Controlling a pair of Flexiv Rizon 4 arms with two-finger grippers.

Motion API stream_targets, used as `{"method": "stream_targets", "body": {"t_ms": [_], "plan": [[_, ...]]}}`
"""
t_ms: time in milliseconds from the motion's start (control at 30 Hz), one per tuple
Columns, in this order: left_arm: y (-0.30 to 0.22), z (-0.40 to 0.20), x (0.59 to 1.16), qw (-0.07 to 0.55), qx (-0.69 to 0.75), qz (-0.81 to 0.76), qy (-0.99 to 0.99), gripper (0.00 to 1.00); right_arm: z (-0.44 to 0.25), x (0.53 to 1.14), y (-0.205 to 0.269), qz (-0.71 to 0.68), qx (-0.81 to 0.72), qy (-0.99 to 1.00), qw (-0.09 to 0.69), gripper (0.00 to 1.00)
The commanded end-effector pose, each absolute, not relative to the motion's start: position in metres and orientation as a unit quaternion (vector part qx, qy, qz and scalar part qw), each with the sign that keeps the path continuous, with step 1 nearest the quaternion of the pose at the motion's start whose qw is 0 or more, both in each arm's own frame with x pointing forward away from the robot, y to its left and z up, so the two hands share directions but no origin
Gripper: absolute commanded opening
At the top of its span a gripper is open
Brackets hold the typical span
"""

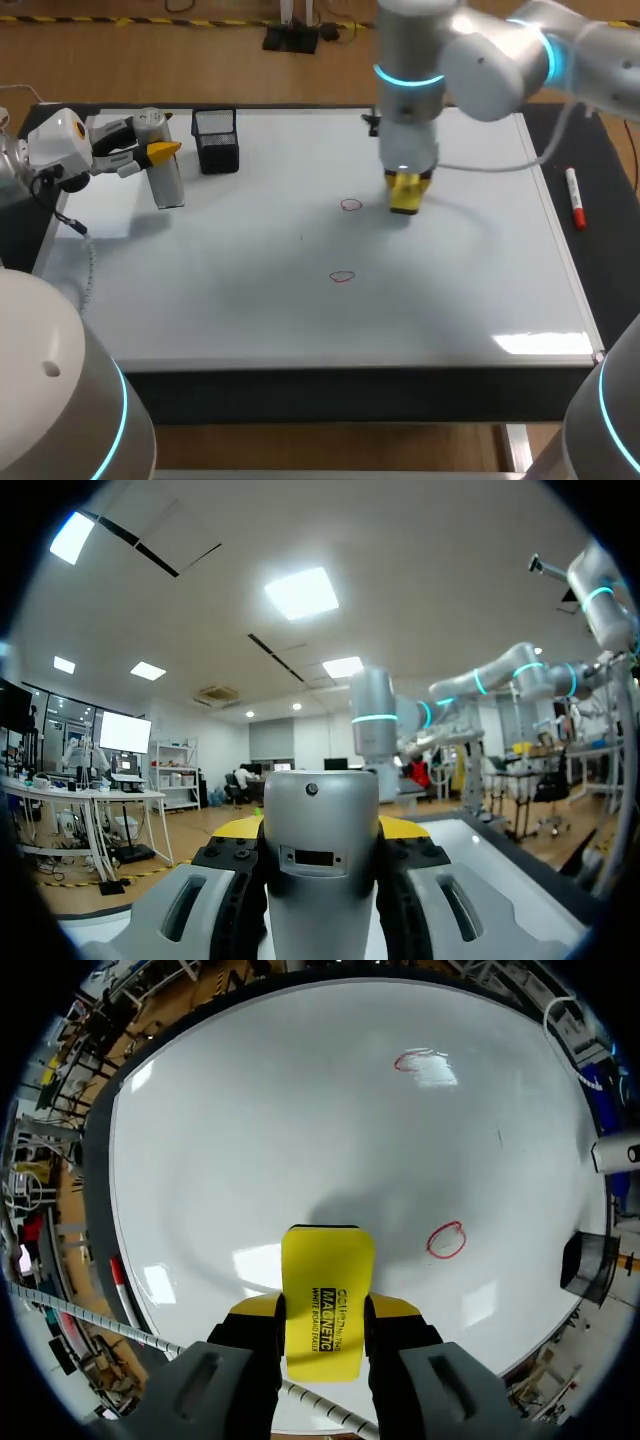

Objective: Pick up the inspection probe, press it on each red-marked spot on the whiteboard one by one, put down the probe, pick up the eraser, and wipe off all the red marks.

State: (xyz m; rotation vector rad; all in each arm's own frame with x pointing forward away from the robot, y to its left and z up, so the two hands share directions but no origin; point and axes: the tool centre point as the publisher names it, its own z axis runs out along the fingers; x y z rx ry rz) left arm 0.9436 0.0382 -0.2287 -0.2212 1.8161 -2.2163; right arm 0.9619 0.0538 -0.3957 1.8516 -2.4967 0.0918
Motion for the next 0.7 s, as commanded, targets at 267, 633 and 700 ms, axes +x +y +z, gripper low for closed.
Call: {"method": "stream_targets", "body": {"t_ms": [267, 633, 700], "plan": [[0.038, -0.228, 0.943, 0.134, -0.076, -0.764, 0.626, 0.0, -0.393, 0.961, -0.029, 0.01, 0.562, -0.827, 0.01, 0.0], [0.038, -0.228, 0.943, 0.134, -0.076, -0.764, 0.626, 0.0, -0.393, 0.959, -0.054, 0.029, 0.54, -0.841, 0.009, 0.0], [0.038, -0.228, 0.943, 0.134, -0.076, -0.764, 0.626, 0.0, -0.392, 0.959, -0.055, 0.041, 0.547, -0.836, -0.001, 0.0]]}}
